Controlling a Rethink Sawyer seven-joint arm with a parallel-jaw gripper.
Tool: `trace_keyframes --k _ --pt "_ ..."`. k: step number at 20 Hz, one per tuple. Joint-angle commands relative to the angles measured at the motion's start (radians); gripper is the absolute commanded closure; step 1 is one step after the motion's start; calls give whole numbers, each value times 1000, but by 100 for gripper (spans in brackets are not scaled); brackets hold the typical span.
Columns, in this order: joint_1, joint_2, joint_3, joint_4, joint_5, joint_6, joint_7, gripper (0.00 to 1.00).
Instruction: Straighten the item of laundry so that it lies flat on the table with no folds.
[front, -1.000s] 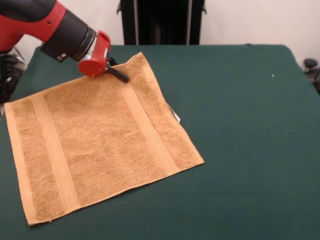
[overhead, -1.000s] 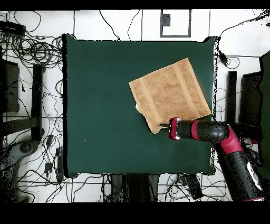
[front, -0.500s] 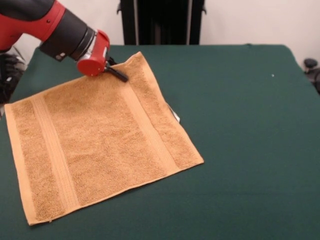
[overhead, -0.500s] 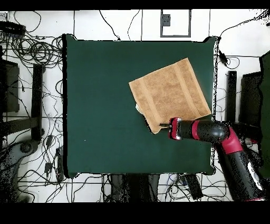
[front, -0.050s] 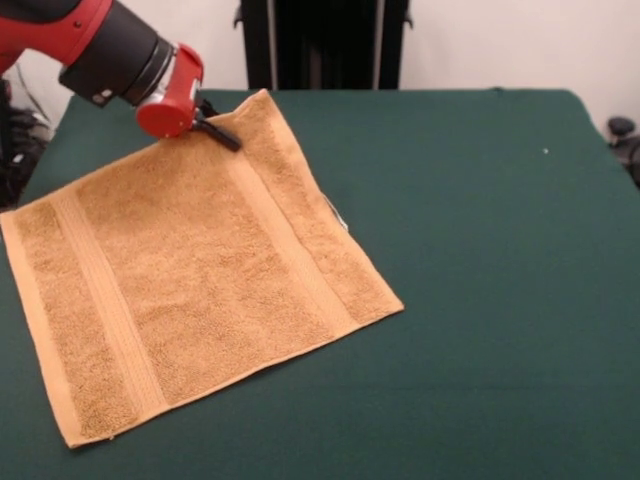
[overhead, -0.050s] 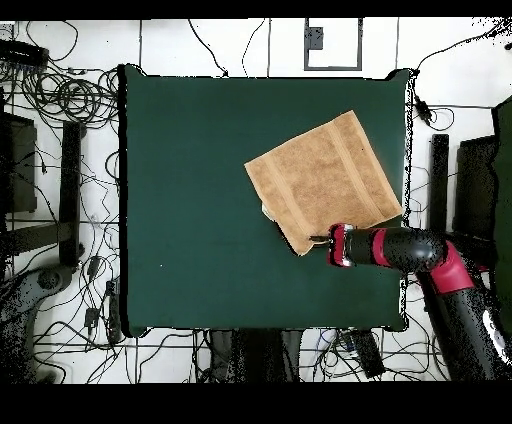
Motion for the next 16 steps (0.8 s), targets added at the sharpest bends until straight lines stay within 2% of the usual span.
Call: trace_keyframes --k 1,12,14,16 --pt "70 8 -72 3 8 83 -132 0" --pt "78 2 -79 3 10 78 -106 0" --pt "93 -26 -79 -5 0 107 -119 0" --pt "105 -128 -48 31 54 202 -59 0"
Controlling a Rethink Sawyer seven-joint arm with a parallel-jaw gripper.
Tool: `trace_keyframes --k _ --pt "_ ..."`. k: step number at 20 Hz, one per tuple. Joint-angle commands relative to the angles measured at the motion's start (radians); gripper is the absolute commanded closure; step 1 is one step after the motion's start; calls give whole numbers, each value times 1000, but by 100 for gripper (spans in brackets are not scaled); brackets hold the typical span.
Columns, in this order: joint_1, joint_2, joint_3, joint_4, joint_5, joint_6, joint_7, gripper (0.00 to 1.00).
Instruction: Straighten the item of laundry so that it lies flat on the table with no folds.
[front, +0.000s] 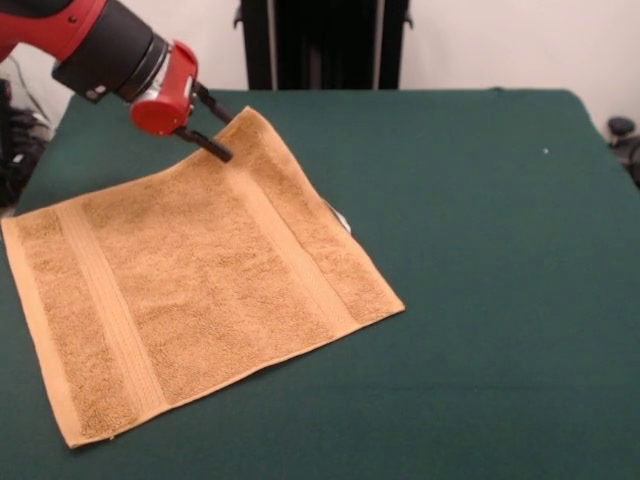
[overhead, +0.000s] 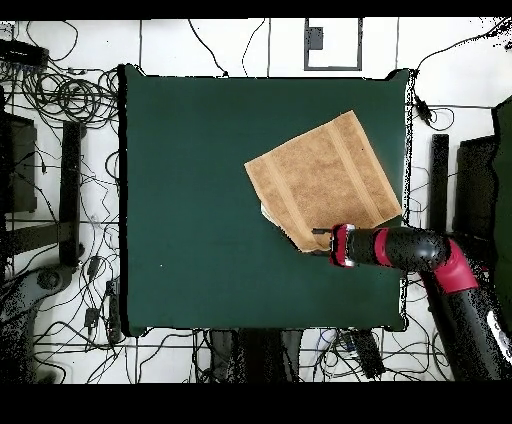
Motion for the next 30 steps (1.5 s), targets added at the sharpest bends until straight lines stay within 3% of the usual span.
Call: trace_keyframes --k 1,4,8,14,30 --pt "97 -150 -26 41 89 244 -34 0" --pt "100 -244 18 57 185 365 17 0" --pt "112 -290 29 42 240 419 37 0" --pt "129 -256 -31 10 169 320 15 0" --pt "182 -212 -75 -23 174 92 126 0"
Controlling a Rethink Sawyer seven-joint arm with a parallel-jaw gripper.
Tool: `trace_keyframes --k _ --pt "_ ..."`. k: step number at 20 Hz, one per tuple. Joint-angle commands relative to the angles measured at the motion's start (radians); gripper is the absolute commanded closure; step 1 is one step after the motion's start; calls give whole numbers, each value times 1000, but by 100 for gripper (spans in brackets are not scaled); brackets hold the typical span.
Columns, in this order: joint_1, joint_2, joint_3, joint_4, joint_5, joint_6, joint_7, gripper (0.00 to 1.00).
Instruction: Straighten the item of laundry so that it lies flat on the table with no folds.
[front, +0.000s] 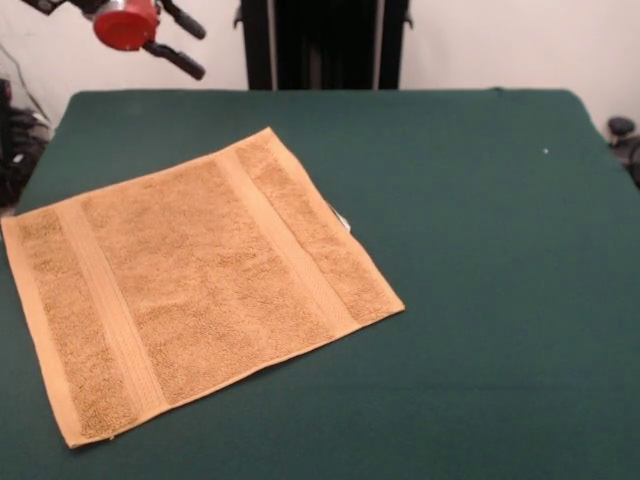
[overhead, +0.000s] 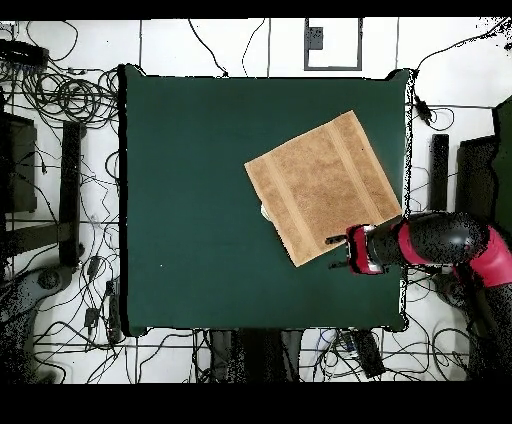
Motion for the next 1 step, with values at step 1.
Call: trace_keyframes --k 1 --pt "97 34 -85 -38 -7 -95 128 0"
